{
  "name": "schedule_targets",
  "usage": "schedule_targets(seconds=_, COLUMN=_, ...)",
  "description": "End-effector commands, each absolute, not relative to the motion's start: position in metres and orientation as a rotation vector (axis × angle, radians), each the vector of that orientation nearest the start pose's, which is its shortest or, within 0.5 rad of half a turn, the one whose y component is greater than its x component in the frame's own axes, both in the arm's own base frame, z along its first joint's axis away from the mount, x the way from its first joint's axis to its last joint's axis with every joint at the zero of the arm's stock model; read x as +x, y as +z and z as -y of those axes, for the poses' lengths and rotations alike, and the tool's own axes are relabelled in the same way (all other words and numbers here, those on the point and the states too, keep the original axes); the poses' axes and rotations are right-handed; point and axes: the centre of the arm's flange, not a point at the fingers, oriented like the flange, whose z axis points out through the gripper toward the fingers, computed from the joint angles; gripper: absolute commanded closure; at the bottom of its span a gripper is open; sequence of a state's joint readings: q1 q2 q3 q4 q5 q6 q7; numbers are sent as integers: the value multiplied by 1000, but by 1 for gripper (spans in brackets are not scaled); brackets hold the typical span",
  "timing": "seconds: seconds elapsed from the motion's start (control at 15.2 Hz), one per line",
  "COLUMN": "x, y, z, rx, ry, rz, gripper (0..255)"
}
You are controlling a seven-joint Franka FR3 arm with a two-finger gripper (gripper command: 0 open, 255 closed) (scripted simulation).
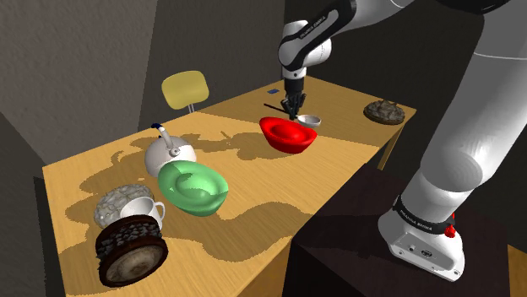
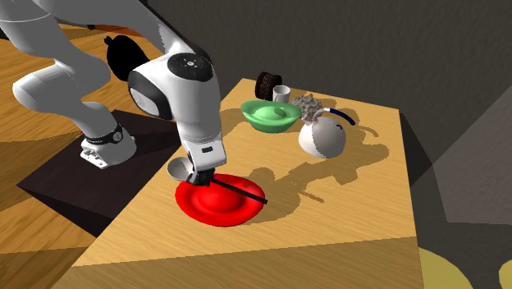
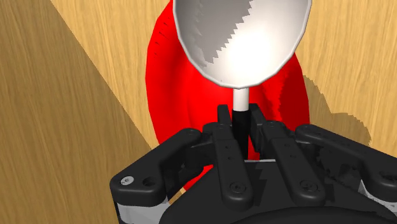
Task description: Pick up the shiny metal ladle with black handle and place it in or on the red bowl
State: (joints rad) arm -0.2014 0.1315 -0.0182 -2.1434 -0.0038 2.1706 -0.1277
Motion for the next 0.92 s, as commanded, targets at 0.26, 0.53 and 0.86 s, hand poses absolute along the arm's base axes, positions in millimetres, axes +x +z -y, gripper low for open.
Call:
schedule_targets(seconds=0.26, x=533, y=302, z=118, rx=-3122, ry=161, rz=-140, gripper=255)
schedule_targets(seconds=0.53, x=533, y=284, z=118, rx=-3122, ry=161, rz=-140, gripper=255)
schedule_targets(seconds=0.86, x=533, y=284, z=118, rx=-3122, ry=161, rz=-140, gripper=255)
